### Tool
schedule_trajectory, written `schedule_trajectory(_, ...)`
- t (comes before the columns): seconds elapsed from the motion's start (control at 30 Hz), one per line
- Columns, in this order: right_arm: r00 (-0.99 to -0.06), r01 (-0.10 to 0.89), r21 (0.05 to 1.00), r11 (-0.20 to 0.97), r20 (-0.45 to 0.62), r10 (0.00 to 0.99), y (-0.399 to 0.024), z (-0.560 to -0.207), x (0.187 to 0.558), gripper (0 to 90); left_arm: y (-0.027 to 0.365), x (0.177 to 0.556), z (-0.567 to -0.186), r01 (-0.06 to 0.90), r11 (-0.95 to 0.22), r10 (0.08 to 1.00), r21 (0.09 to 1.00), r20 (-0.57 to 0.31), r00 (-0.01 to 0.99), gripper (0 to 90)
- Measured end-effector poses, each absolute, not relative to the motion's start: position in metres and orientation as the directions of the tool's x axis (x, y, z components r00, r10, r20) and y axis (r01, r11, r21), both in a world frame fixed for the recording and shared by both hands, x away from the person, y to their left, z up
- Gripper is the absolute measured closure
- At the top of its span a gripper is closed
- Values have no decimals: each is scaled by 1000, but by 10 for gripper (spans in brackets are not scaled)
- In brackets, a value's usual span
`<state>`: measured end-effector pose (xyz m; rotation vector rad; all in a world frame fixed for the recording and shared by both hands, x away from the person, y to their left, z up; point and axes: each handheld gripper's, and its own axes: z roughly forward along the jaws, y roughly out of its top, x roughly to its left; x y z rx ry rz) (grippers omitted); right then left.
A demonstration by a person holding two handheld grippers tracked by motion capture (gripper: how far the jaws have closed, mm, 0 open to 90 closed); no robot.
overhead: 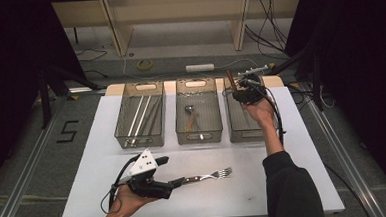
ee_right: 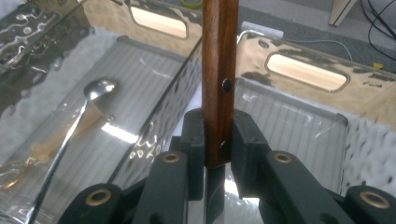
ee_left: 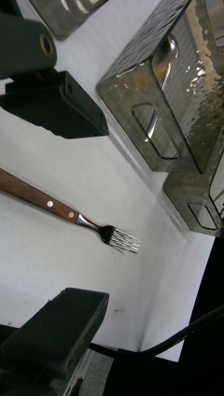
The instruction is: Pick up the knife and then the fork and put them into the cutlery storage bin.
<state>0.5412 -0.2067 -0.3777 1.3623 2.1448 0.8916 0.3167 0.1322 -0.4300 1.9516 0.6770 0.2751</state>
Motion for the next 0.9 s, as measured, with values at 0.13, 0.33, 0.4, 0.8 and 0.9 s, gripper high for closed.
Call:
schedule_trajectory(0.13,-400,635,713,299,-28,916,-208,-383,541,775,132,317,-430,340,-335,569,879,-99,816,158)
schedule_trajectory(0.33,-378,661,694,286,-22,926,-210,-390,541,774,132,317,-430,341,-335,570,878,-100,816,158)
schedule_trajectory(0.4,-370,665,692,280,-20,929,-211,-391,541,774,131,317,-430,341,-335,569,879,-99,816,158)
schedule_trajectory(0.8,-331,700,669,251,-8,944,-212,-398,544,773,131,317,-431,342,-336,568,877,-100,817,158)
schedule_trajectory(0.9,-323,710,661,244,-3,947,-213,-399,545,772,131,317,-431,342,-342,568,875,-98,817,158)
